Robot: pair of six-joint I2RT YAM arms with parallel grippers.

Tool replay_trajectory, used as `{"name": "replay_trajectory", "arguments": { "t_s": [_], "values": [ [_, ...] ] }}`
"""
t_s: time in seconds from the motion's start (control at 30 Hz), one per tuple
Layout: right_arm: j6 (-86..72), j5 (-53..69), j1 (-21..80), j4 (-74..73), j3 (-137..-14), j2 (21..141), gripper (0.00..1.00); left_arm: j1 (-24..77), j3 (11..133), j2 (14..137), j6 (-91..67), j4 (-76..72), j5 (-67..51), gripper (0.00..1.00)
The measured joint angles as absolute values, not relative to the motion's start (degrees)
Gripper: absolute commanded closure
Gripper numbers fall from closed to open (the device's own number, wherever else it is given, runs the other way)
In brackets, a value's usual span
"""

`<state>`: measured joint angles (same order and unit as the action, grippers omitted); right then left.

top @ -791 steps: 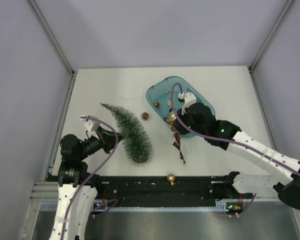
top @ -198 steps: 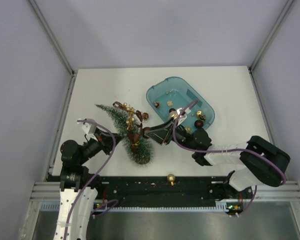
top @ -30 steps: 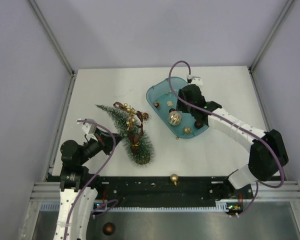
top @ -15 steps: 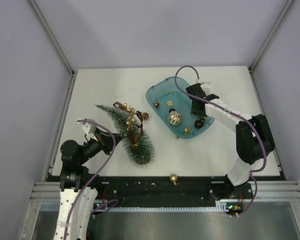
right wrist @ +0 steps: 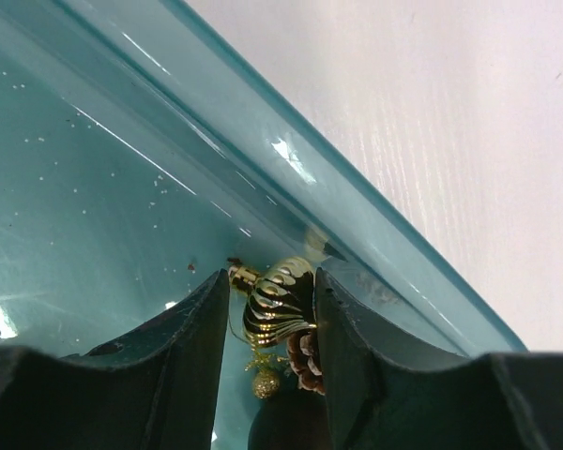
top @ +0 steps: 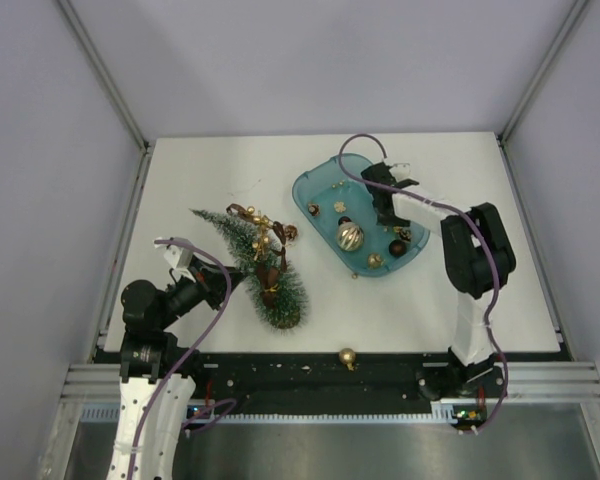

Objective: Decorate the small christmas tree

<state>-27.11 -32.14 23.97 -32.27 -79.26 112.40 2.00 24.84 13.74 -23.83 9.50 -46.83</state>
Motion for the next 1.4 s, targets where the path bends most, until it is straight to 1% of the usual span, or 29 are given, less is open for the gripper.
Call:
{"name": "replay_trajectory", "arguments": {
  "t_s": [0.07, 0.1, 0.13, 0.2, 0.23, 0.27, 0.37, 0.53, 0.8, 0.9, 1.1, 1.23, 1.4],
  "values": [
    [-26.92, -32.25, 23.70, -32.23, -80.07, 113.60, 0.60, 2.00, 24.82, 13.74, -23.83, 9.50, -46.81, 1.00],
    [-26.72, -32.25, 23.66, -32.34, -80.38, 113.99, 0.63, 2.00, 24.84, 13.74, -23.83, 9.50, -46.81, 1.00],
    [-26.59, -32.21, 23.59, -32.25, -80.42, 114.15, 0.68, 2.00, 24.82, 13.76, -23.83, 9.47, -46.81, 1.00],
    [-26.46, -32.21, 23.57, -32.38, -80.42, 114.21, 0.82, 2.00, 24.82, 13.74, -23.83, 9.50, -46.81, 1.00],
    [-26.59, -32.27, 23.55, -32.45, -80.60, 114.21, 0.88, 2.00, 24.82, 13.74, -23.83, 9.50, -46.83, 1.00],
    [-26.41, -32.03, 23.53, -32.29, -80.82, 114.21, 0.90, 2.00, 24.82, 13.74, -23.83, 9.47, -46.81, 1.00],
    [-26.35, -31.22, 23.44, -31.79, -81.19, 113.75, 0.91, 2.00, 24.82, 13.74, -23.83, 9.50, -46.81, 1.00],
    [-26.61, -24.88, 23.44, -30.76, -80.58, 110.78, 0.91, 2.00, 24.82, 13.74, -23.83, 9.50, -46.76, 1.00],
    [-26.61, -17.08, 23.88, -28.05, -75.24, 97.71, 0.89, 2.00, 24.82, 13.61, -23.83, 9.50, -46.59, 1.00],
    [-26.72, -14.92, 24.03, -27.14, -74.22, 94.52, 0.88, 2.00, 24.77, 13.61, -23.83, 9.50, -46.59, 1.00],
    [-27.66, -10.04, 24.82, -25.32, -73.78, 93.47, 0.88, 2.00, 24.69, 13.43, -23.86, 9.47, -46.59, 1.00],
    [-28.12, -7.09, 27.59, -24.73, -70.87, 89.80, 0.88, 2.00, 24.69, 13.26, -23.86, 9.50, -46.59, 1.00],
    [-30.15, -1.80, 34.22, -21.80, -64.25, 77.34, 0.87, 2.00, 24.69, 13.21, -23.86, 9.50, -46.57, 1.00]
  ]
}}
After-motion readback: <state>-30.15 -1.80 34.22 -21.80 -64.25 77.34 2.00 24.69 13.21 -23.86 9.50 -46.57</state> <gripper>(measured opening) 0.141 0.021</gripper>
